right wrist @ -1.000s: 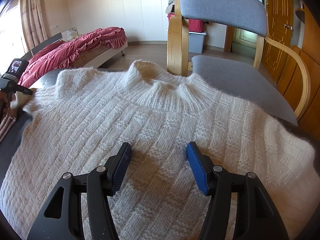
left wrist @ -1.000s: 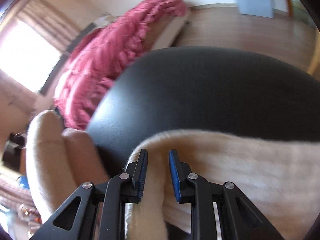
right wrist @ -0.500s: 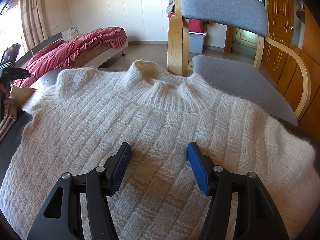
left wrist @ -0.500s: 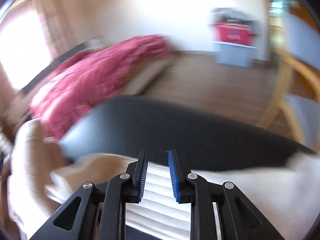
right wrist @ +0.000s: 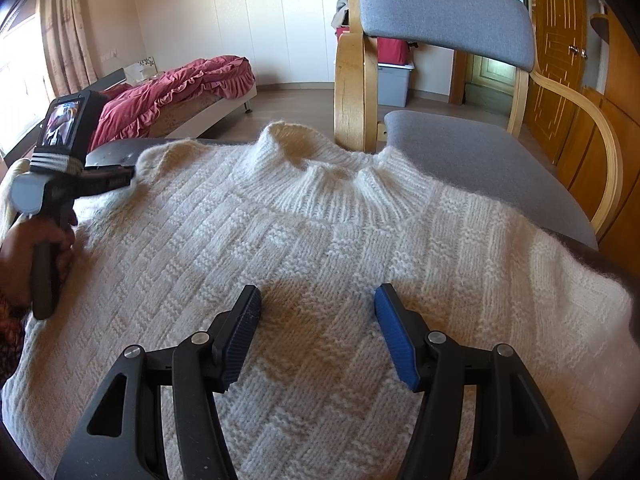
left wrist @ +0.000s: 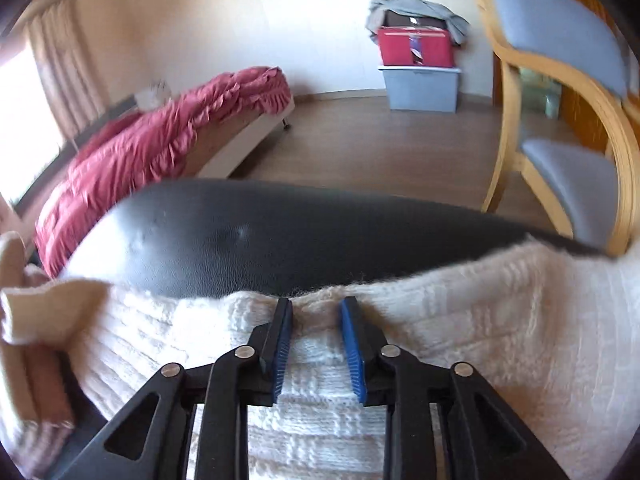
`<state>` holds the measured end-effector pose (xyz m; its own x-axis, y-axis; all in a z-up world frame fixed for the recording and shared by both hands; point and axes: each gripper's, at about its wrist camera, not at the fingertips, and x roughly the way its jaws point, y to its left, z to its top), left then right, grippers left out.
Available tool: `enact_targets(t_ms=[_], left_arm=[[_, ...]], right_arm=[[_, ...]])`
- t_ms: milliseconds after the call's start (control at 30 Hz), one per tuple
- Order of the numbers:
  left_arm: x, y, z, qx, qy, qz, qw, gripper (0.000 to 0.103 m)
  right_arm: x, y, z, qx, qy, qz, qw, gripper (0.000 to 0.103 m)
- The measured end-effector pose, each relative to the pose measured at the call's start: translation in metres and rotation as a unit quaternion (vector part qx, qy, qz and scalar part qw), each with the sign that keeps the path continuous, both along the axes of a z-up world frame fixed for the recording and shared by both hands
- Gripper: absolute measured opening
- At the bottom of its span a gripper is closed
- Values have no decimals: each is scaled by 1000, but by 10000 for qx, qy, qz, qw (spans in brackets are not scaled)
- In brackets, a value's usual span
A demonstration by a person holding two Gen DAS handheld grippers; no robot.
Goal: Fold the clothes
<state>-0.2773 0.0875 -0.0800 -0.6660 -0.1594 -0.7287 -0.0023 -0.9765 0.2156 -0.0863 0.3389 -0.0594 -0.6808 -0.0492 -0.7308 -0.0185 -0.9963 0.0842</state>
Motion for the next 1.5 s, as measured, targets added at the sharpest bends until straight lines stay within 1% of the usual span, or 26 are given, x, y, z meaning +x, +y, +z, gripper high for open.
enact_targets(t_ms=[133, 200, 233, 267, 333, 367, 433, 467, 500, 533, 567, 600, 633, 700, 733, 800, 867, 1000, 1033, 1100, 1133, 1167, 1233, 1267, 1367, 1500], left_arm=[[15, 11, 4, -339, -70, -107, 9993, 27], [34, 15, 9, -204, -77, -193, 9996, 27], [46, 17, 14, -37, -56, -292, 9996, 27], [61, 17, 17, 103, -59, -420, 9990, 27], [85, 18, 26, 219, 22, -841, 9962, 27], [96, 17, 28, 134, 173, -1035, 9944, 27], [112, 13, 23, 172, 216, -1197, 9924, 27], [120, 11, 20, 195, 233, -1274, 9914, 27], [128, 9, 17, 218, 250, -1352, 9903, 27], [128, 6, 10, 333, 65, -1304, 9909, 27], [127, 4, 6, 439, -14, -1229, 9914, 27], [126, 1, 2, 544, -85, -1152, 9918, 27], [128, 2, 4, 567, -78, -1111, 9922, 27], [132, 2, 5, 573, -60, -1027, 9930, 27], [133, 1, 4, 559, -54, -981, 9936, 27], [138, 2, 4, 531, -56, -897, 9945, 27], [146, 5, 4, 580, -62, -827, 9949, 27], [159, 14, 5, 688, -117, -707, 9951, 28], [158, 16, 5, 678, -155, -696, 9951, 27], [151, 23, 10, 642, -287, -890, 9935, 27], [146, 25, 13, 718, -351, -970, 9921, 27], [139, 25, 16, 828, -377, -963, 9912, 27], [123, 24, 20, 1040, -404, -769, 9908, 27], [115, 25, 18, 1094, -460, -709, 9904, 27], [95, 39, 10, 879, -502, -709, 9923, 27], [103, 53, 5, 409, -65, -753, 9963, 28]], right_arm=[[0, -1, 0, -6, -2, -1, 10000, 63], [0, -1, 0, -8, 5, -2, 10000, 63], [1, 0, 1, -20, 21, 0, 10000, 63], [2, 1, 3, -74, 72, -11, 9999, 63], [10, 9, 11, -279, 251, -102, 9992, 63], [15, 17, 17, -400, 336, -181, 9985, 63], [26, 34, 28, -579, 428, -306, 9969, 63], [31, 43, 32, -526, 422, -425, 9968, 63], [35, 55, 32, -318, 359, -607, 9970, 63], [39, 66, 33, -109, 296, -789, 9964, 63], [42, 77, 31, 48, 204, -935, 9954, 62], [44, 89, 27, 148, 81, -1043, 9944, 53], [46, 101, 22, 249, -42, -1149, 9931, 41], [52, 124, 9, 307, -252, -1299, 9907, 35], [55, 132, 6, 301, -249, -1326, 9904, 32], [61, 146, 4, 262, -201, -1441, 9890, 32], [63, 159, 4, 437, -207, -1638, 9853, 32], [65, 183, 2, 330, -244, -1773, 9833, 32], [63, 183, 2, 443, -285, -1720, 9837, 32], [59, 179, 7, 811, -470, -1685, 9812, 33], [59, 175, 13, 773, -447, -1715, 9811, 34], [60, 170, 22, 605, -314, -1709, 9829, 35], [61, 154, 37, 238, -21, -1504, 9883, 35], [56, 144, 41, 236, 22, -1391, 9900, 35], [32, 118, 36, 500, -85, -1135, 9922, 35], [11, 117, 8, 673, -377, -1231, 9894, 35]])
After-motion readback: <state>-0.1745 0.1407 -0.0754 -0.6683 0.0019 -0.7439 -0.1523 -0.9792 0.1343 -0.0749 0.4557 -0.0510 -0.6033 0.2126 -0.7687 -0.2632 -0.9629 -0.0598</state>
